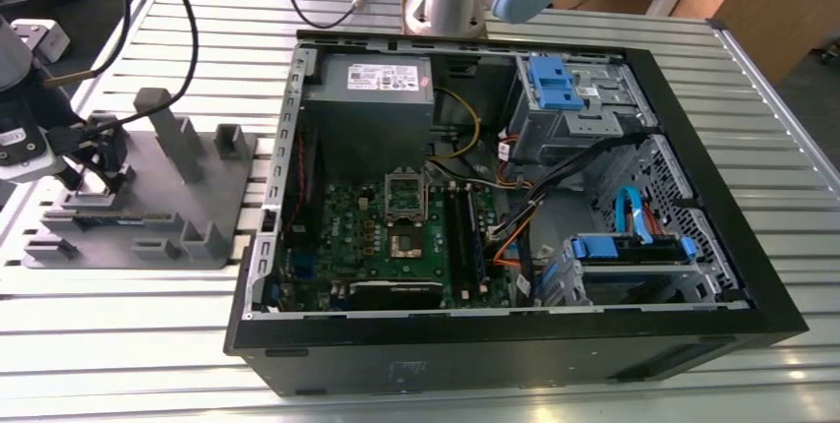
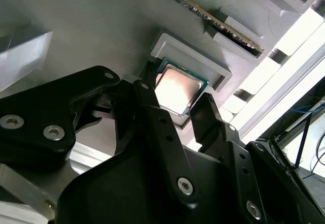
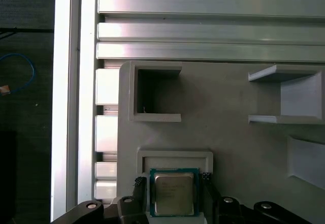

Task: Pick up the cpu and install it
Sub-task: 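Pick up the cpu and move it towards the insertion slot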

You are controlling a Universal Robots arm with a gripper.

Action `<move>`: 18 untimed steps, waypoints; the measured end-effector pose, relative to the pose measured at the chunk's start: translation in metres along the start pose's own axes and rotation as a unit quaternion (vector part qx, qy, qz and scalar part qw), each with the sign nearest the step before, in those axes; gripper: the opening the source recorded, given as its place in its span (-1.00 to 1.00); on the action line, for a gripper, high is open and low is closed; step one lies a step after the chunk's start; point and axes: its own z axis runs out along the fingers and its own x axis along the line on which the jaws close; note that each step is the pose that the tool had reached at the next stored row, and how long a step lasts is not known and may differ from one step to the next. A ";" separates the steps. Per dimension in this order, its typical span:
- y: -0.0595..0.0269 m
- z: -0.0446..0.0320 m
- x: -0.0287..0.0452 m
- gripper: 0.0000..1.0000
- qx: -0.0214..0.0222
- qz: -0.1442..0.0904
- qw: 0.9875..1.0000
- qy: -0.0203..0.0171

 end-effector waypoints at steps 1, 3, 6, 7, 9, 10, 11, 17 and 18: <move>0.0000 0.0000 0.0000 0.08 0.000 0.000 1.000 0.000; 0.0000 0.0000 0.0000 0.08 0.000 0.000 1.000 0.000; 0.0000 0.0001 0.0000 0.08 0.000 0.000 1.000 0.000; 0.0000 0.0001 0.0000 0.08 0.000 0.000 1.000 0.000; 0.0000 0.0001 0.0000 0.08 0.000 0.000 1.000 0.000; 0.0000 0.0001 0.0000 0.06 0.000 0.000 1.000 0.000; 0.0000 0.0001 0.0000 0.06 0.000 0.000 1.000 0.000; 0.0000 0.0002 0.0000 -0.06 0.000 0.000 1.000 0.000; 0.0000 0.0002 0.0000 -0.06 0.000 0.000 1.000 0.000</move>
